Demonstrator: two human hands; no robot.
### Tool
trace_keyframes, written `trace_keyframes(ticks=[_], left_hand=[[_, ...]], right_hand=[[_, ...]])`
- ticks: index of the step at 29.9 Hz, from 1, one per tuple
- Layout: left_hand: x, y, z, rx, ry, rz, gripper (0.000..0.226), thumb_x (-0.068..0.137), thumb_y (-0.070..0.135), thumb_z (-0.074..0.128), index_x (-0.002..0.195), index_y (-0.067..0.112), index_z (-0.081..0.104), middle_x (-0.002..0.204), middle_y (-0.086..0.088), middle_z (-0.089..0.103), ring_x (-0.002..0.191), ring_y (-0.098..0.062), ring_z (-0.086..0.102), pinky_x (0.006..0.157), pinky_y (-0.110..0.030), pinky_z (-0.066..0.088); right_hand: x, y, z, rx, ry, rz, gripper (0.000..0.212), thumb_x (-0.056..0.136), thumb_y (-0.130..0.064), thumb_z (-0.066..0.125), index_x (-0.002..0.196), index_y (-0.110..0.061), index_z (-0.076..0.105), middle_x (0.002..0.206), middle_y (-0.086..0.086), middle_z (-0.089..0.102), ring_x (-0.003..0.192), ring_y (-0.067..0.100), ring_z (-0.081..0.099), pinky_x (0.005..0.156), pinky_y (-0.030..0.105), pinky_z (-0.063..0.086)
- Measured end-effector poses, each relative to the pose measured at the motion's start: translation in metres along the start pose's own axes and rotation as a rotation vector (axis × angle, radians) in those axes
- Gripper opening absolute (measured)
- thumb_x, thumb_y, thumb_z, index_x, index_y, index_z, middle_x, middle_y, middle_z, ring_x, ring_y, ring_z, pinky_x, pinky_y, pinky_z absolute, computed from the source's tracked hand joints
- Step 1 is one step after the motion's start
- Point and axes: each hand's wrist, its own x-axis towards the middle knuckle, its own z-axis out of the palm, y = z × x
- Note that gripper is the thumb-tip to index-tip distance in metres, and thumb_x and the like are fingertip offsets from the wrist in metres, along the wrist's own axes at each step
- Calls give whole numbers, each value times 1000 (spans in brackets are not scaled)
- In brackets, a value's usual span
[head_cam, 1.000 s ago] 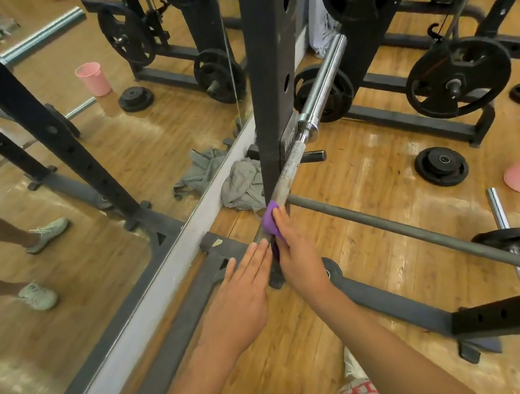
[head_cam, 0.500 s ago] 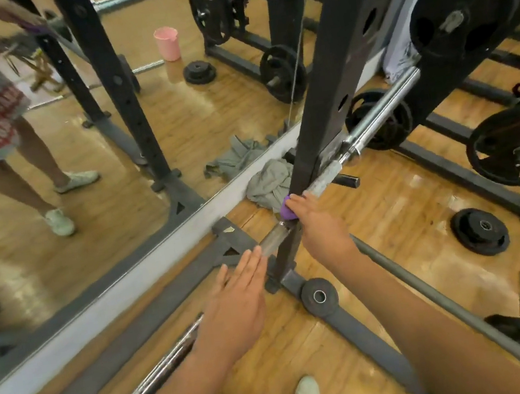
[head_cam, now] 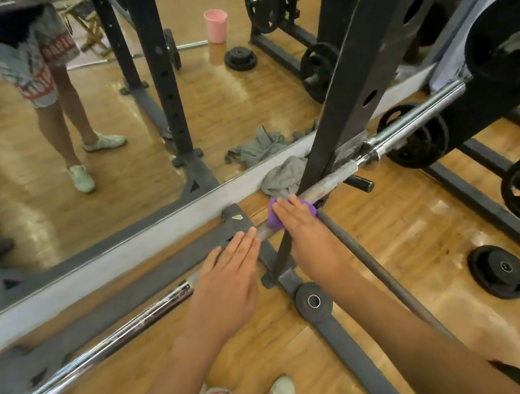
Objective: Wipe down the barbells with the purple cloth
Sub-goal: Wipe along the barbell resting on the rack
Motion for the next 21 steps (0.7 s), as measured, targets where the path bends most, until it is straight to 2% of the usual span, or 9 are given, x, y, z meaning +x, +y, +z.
trace_keyframes(ticks=[1, 4, 7, 10, 13, 15, 17, 19, 21], left_hand=[[0, 0, 1, -9, 0, -5, 67, 89, 31, 37, 155, 15, 38, 164, 0, 30, 149, -16, 33, 114, -43, 38], [0, -1, 0, -31, -13, -12, 67, 91, 31, 35, 156, 18, 36, 165, 3, 26, 150, -14, 28, 115, -42, 36], [1, -3, -1, -48, -16, -19, 66, 92, 32, 33, 157, 19, 34, 165, 5, 24, 151, -12, 26, 116, -41, 34], [1, -1, -2, -38, -21, -17, 65, 93, 32, 35, 157, 19, 35, 165, 5, 25, 151, -12, 27, 115, -40, 34], [1, -1, -2, -40, -30, -26, 67, 91, 32, 36, 157, 19, 35, 165, 5, 27, 150, -12, 27, 115, -40, 35], [1, -2, -2, -36, -30, -23, 68, 90, 32, 38, 157, 19, 34, 165, 4, 27, 150, -12, 28, 115, -39, 36], [1, -3, -1, -34, -31, -13, 68, 91, 32, 38, 157, 19, 33, 165, 4, 25, 151, -12, 26, 115, -39, 35], [1, -4, 0, -32, -30, -8, 69, 90, 32, 40, 158, 19, 32, 165, 5, 23, 151, -11, 25, 115, -38, 33], [0, -4, -2, -36, -36, -8, 69, 92, 31, 42, 159, 20, 29, 166, 6, 19, 152, -10, 21, 117, -36, 30]], right_hand=[[-4, -1, 5, 25, -4, -46, 74, 73, 24, 54, 145, 5, 46, 153, 20, 44, 147, 38, 30, 115, 53, 36], [-1, 18, -4, 29, -52, -141, 80, 76, 29, 47, 149, -1, 42, 158, 13, 37, 148, 23, 16, 113, 42, 38], [9, 44, -18, 7, -63, -108, 84, 78, 29, 44, 152, -11, 43, 160, 4, 37, 150, 12, 18, 114, 42, 41], [11, 40, -16, 22, -32, -34, 81, 79, 27, 48, 152, -9, 42, 160, 6, 38, 153, 22, 23, 113, 49, 41], [-1, 14, -1, 51, 20, -82, 82, 67, 30, 59, 143, 2, 51, 150, 17, 49, 145, 37, 37, 106, 56, 47], [-6, 7, 6, 47, 33, -151, 83, 61, 30, 63, 139, 3, 55, 145, 19, 54, 139, 42, 45, 105, 59, 47], [-1, 19, 2, 49, 29, -183, 85, 65, 31, 57, 143, -2, 52, 150, 14, 50, 144, 32, 39, 109, 50, 44], [4, 36, -4, 51, 11, -137, 81, 76, 28, 52, 148, -8, 48, 156, 8, 43, 149, 20, 29, 115, 41, 39], [8, 43, -5, 58, 38, -63, 76, 81, 25, 52, 149, -8, 46, 156, 7, 43, 150, 21, 28, 118, 42, 37]])
